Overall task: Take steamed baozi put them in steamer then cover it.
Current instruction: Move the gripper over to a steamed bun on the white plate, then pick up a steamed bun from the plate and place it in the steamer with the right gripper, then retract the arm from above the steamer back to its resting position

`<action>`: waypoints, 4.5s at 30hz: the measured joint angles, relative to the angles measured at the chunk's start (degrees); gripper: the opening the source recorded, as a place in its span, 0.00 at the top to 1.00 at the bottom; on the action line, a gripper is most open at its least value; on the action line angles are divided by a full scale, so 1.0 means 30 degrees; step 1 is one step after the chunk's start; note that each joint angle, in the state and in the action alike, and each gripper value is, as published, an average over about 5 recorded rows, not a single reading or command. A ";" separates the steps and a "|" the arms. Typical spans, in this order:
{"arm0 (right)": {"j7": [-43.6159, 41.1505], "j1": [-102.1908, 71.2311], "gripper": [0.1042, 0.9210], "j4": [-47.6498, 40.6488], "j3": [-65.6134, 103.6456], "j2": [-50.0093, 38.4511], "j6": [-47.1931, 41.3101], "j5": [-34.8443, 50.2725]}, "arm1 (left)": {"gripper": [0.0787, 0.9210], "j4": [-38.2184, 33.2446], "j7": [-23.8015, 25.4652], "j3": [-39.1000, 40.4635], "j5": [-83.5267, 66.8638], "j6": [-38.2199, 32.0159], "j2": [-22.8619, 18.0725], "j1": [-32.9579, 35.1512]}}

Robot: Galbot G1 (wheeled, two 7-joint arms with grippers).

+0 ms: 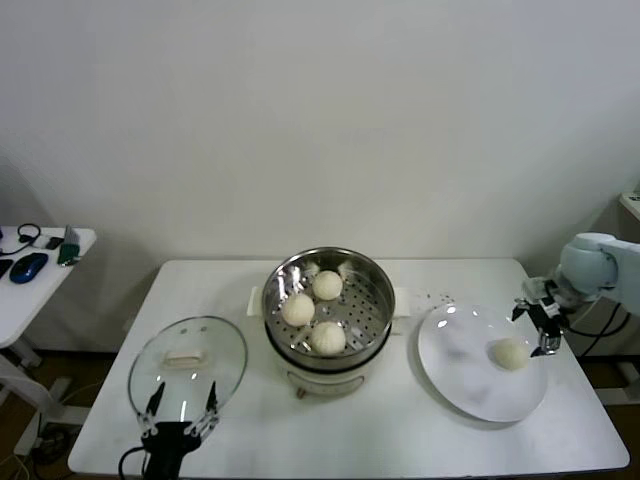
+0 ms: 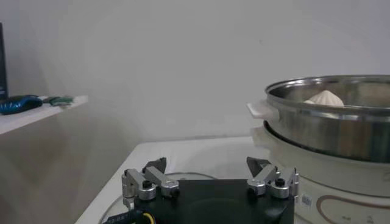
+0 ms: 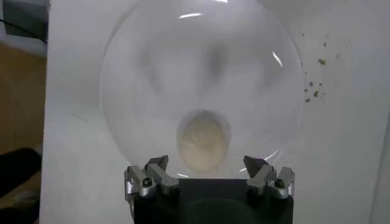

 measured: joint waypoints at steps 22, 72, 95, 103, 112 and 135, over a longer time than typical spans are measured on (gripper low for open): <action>0.0397 -0.6017 0.18 -0.3433 0.5269 0.1275 -0.0224 -0.1391 | 0.12 0.0118 -0.0038 -0.0126 0.0070 0.0001 -0.0093 0.0081; 0.1704 0.5835 0.24 0.3965 -0.0500 0.9703 -0.3308 0.9791 | 0.12 -0.0115 0.0010 -0.0430 -0.0354 0.0227 0.0287 -0.0132; 0.2097 0.1795 0.20 0.1329 0.0464 1.1291 -0.3492 0.8365 | 0.12 -0.0057 0.0031 -0.0518 -0.0371 0.0342 0.0304 -0.0239; 0.1644 0.2032 0.12 0.1184 0.0603 1.1167 -0.3142 0.8971 | 0.12 -0.0263 0.0038 -0.0552 -0.0369 0.0414 0.0303 -0.0166; 0.1475 0.3364 0.12 0.1549 0.1733 0.9890 -0.3048 1.1711 | 0.12 -0.0616 0.0277 -0.0495 -0.0387 0.0638 0.0399 -0.0192; 1.4942 -1.1850 0.12 0.5731 2.2642 0.1115 -0.2818 1.2598 | 0.12 0.0239 0.0116 -0.0675 -0.0501 0.0692 0.1254 -0.1546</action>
